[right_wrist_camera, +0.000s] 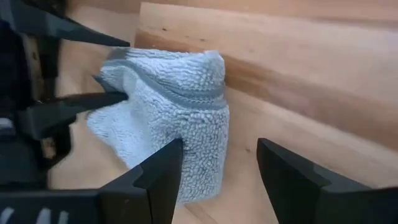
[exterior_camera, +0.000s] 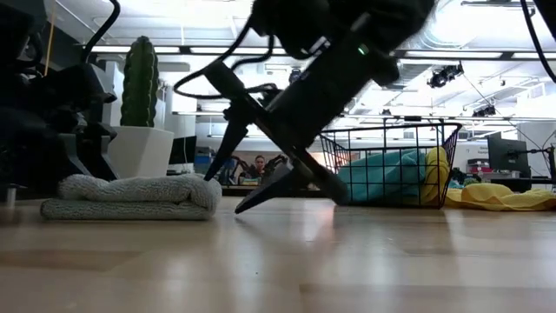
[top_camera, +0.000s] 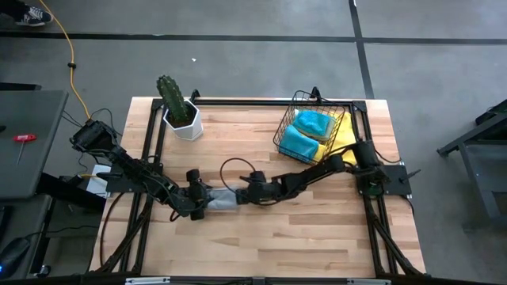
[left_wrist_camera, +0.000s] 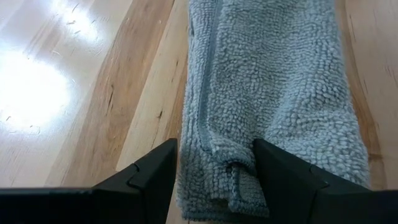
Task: Fold microfiber towels
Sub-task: Put the folded gray microfiber towel into the black wire basket
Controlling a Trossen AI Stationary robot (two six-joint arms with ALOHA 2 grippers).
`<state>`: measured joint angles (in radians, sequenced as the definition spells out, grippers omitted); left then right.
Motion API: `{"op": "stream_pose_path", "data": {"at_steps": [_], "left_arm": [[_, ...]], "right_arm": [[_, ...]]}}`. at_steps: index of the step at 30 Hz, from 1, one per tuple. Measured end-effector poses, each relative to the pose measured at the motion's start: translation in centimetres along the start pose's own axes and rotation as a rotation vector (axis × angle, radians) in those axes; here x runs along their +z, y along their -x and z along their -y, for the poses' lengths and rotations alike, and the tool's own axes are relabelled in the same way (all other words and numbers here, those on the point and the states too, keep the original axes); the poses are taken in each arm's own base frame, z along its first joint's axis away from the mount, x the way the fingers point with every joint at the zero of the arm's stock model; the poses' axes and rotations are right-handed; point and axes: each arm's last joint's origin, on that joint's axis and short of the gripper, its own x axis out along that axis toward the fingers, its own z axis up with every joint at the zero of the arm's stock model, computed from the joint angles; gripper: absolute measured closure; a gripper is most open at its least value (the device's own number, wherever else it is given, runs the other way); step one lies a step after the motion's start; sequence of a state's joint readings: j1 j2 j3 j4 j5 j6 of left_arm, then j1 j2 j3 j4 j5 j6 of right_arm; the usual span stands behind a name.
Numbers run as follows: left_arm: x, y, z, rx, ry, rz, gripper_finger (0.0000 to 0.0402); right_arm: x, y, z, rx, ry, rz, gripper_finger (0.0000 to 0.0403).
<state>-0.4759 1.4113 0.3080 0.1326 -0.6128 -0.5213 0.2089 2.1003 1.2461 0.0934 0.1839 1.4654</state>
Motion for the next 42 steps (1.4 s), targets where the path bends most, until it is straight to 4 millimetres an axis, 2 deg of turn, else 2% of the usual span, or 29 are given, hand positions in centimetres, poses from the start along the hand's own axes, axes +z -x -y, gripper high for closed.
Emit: {"op": "stream_pose_path", "data": {"at_steps": [5,9,15,24,33,37,42], "left_arm": [[0.0,0.0,0.0,0.000,0.000,0.000,0.0202],[0.0,0.0,0.0,0.000,0.000,0.000,0.0202],[0.0,0.0,0.0,0.000,0.000,0.000,0.0202],[0.0,0.0,0.0,0.000,-0.001,-0.001,0.0202],[0.0,0.0,0.0,-0.008,-0.002,-0.008,0.0202],[0.0,0.0,0.0,-0.008,-0.003,-0.009,0.0202],[0.4,0.1,0.2,-0.013,-0.062,-0.003,0.0202]], "right_arm": [[1.2,0.4,-1.8,-0.080,0.102,0.021,0.0203],[1.3,0.5,-2.3,-0.078,0.120,0.032,0.0203],[0.6,0.3,-1.8,-0.116,0.088,0.003,0.0203],[-0.3,-1.7,-1.4,-0.030,0.055,-0.019,0.0203],[-0.3,-1.7,-1.3,-0.037,0.085,-0.025,0.0204],[-0.4,-1.7,-1.1,-0.067,0.119,-0.017,0.0242],[-0.6,-1.7,-0.8,-0.087,0.193,-0.014,0.0354]]}}
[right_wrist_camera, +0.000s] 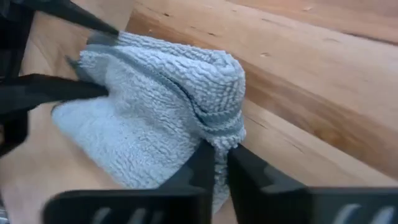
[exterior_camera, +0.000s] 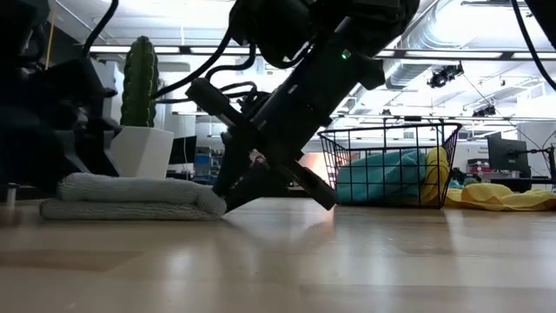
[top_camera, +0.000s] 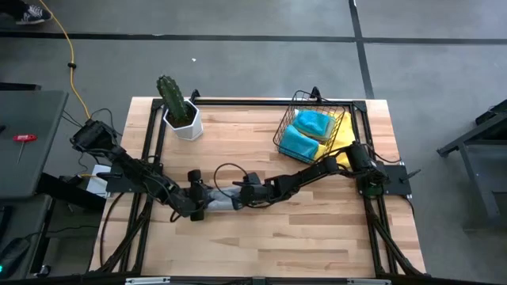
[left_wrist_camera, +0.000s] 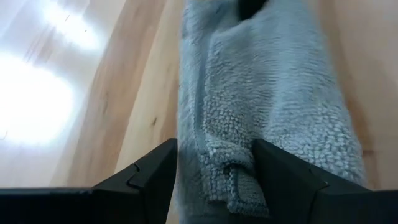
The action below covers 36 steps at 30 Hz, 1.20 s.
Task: Fold microfiber towels
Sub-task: Put the folded gray microfiber towel into the black wire basket
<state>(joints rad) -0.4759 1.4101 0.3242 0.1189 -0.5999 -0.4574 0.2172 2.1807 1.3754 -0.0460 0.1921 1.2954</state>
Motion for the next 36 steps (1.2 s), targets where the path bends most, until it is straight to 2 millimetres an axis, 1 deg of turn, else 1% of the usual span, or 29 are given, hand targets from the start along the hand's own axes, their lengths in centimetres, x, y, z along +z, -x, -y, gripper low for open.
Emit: {"op": "stream_pose_path", "data": {"at_steps": [1,2,3,5,8,10,13,16,19,21,23,27,29,32,36], "left_arm": [[0.3,0.0,0.1,-0.010,-0.014,0.003,0.0202],[0.6,0.1,0.3,-0.026,-0.027,0.005,0.0202],[1.0,0.2,0.5,-0.042,-0.042,0.005,0.0202],[1.8,0.5,0.8,-0.071,-0.082,-0.008,0.0202],[3.3,1.6,1.1,-0.100,-0.123,-0.033,0.0202],[4.1,2.7,1.1,-0.094,-0.123,-0.036,0.0202],[5.3,4.9,1.1,-0.077,-0.110,0.025,0.0202],[5.9,7.4,1.0,-0.073,-0.095,0.138,0.0202],[6.3,10.1,0.5,-0.060,-0.075,0.274,0.0202],[6.6,11.8,-0.1,-0.041,-0.059,0.362,0.0202],[6.8,13.1,-0.8,-0.013,-0.027,0.436,0.0202],[7.2,14.8,-2.4,-0.017,0.027,0.514,0.0202],[7.3,15.3,-3.0,-0.025,0.049,0.532,0.0202],[7.4,15.6,-3.4,-0.043,0.066,0.542,0.0202],[7.3,15.5,-3.2,-0.058,0.051,0.532,0.0202]], "right_arm": [[0.0,0.0,0.0,-0.003,0.021,0.008,0.0377],[0.0,0.0,0.0,-0.005,0.045,0.014,0.0389],[0.0,0.0,0.1,-0.007,0.065,0.018,0.0392],[0.0,-0.1,0.1,-0.012,0.081,0.017,0.0387],[0.0,0.2,0.2,-0.026,0.137,0.008,0.0397],[0.1,0.6,0.1,-0.044,0.167,0.009,0.0398],[0.4,1.7,0.2,-0.100,0.214,0.013,0.0400],[0.9,3.2,0.1,-0.161,0.237,0.029,0.0401],[1.6,5.3,-0.5,-0.176,0.276,0.063,0.0402],[2.7,6.9,-1.0,-0.173,0.294,0.099,0.0402],[4.2,8.5,-1.6,-0.153,0.304,0.153,0.0402],[7.9,11.3,-1.7,-0.163,0.330,0.261,0.0402],[9.8,12.5,-1.5,-0.177,0.325,0.312,0.0402],[12.6,13.9,-0.6,-0.211,0.305,0.360,0.0402],[16.6,15.2,1.4,-0.268,0.246,0.420,0.0403]]}}
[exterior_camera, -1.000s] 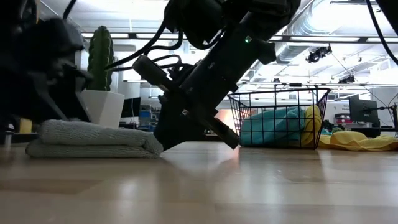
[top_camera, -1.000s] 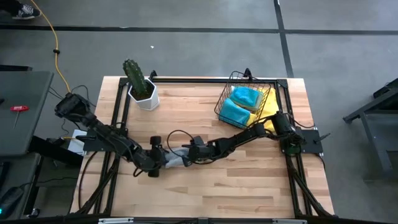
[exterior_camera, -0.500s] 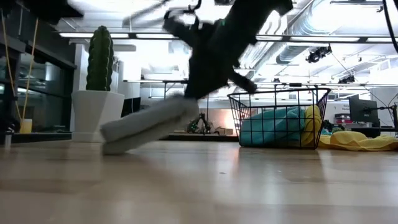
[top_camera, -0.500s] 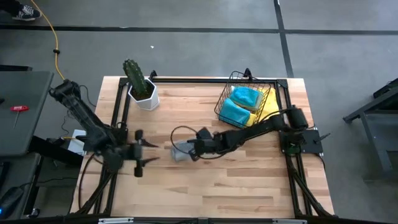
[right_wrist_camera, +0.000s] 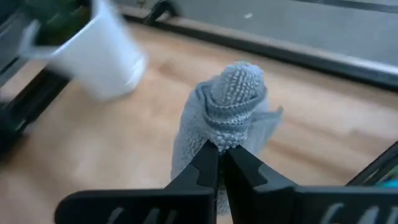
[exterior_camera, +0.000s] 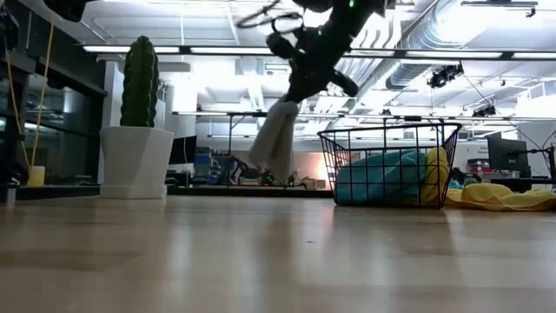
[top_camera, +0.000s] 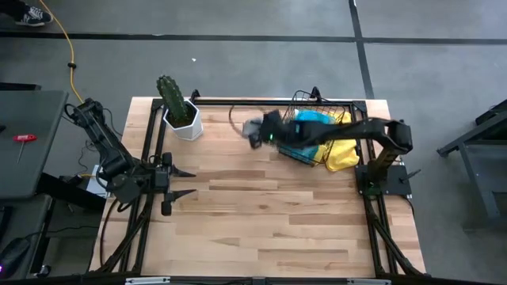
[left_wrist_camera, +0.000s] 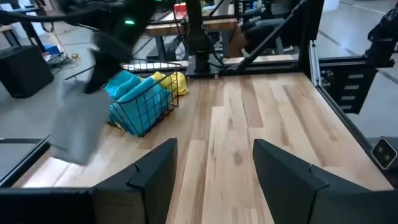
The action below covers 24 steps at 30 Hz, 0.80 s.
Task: Fold microfiber towels
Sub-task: Put the folded gray microfiber towel into the black wire basket
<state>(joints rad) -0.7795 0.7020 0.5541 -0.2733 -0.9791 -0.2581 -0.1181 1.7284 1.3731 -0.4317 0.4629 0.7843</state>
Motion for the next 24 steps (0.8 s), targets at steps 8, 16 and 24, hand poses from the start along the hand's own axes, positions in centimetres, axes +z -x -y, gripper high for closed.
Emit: {"op": "stream_pose_path", "data": {"at_steps": [8,16,24], "left_arm": [[-0.4,-0.4,0.5,-0.004,-0.017,-0.022,0.0202],[-0.4,-0.4,0.7,-0.051,-0.015,-0.039,0.0202],[-0.4,-0.4,0.7,-0.046,-0.009,-0.038,0.0202]], "right_arm": [[4.7,-2.8,6.5,-0.218,-0.124,0.061,0.0403],[5.4,-0.5,10.0,-0.425,-0.183,-0.002,0.0403],[4.1,5.0,11.6,-0.626,-0.223,-0.090,0.0403]]}}
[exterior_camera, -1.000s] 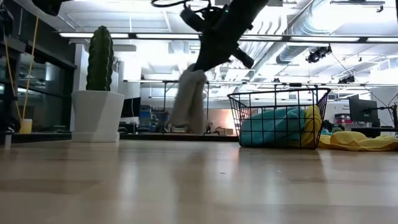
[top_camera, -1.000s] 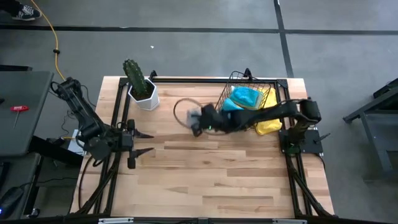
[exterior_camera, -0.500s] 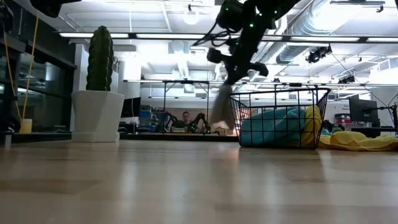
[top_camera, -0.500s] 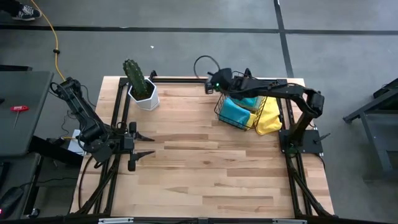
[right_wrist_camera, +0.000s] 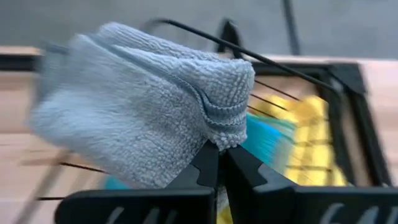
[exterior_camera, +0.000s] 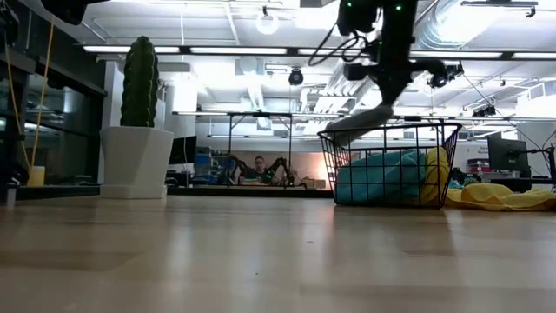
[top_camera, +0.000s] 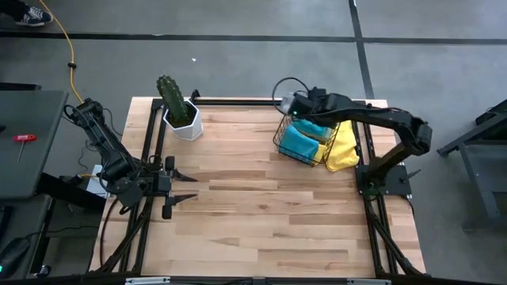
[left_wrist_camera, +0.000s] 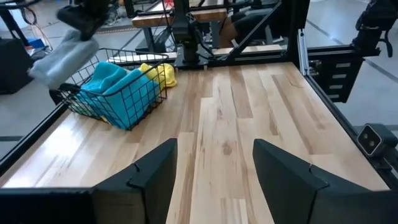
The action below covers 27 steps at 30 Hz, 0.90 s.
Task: Fold microfiber towels
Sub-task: Put the folded gray microfiber towel into the black wire basket
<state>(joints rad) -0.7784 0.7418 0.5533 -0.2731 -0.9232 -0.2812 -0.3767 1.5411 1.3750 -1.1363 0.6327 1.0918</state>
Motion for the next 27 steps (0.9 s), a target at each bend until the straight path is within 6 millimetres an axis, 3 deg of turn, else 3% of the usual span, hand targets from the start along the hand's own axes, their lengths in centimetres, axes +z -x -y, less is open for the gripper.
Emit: {"op": "stream_pose_path", "data": {"at_steps": [4,15,22,27], "left_arm": [[0.0,0.0,0.0,0.001,0.004,0.001,0.0202],[0.0,0.0,0.0,0.003,0.005,0.002,0.0202],[0.0,0.0,0.0,0.003,0.005,0.002,0.0202],[0.0,0.0,0.0,0.003,0.005,0.002,0.0202]], "right_arm": [[-0.8,-0.4,0.8,-0.076,-0.004,-0.040,0.0403],[-3.5,-5.6,2.3,-0.155,-0.072,-0.119,0.0403],[-3.5,-6.3,2.9,-0.183,-0.067,-0.133,0.0399],[-3.2,-5.9,2.7,-0.172,-0.031,-0.136,0.0342]]}}
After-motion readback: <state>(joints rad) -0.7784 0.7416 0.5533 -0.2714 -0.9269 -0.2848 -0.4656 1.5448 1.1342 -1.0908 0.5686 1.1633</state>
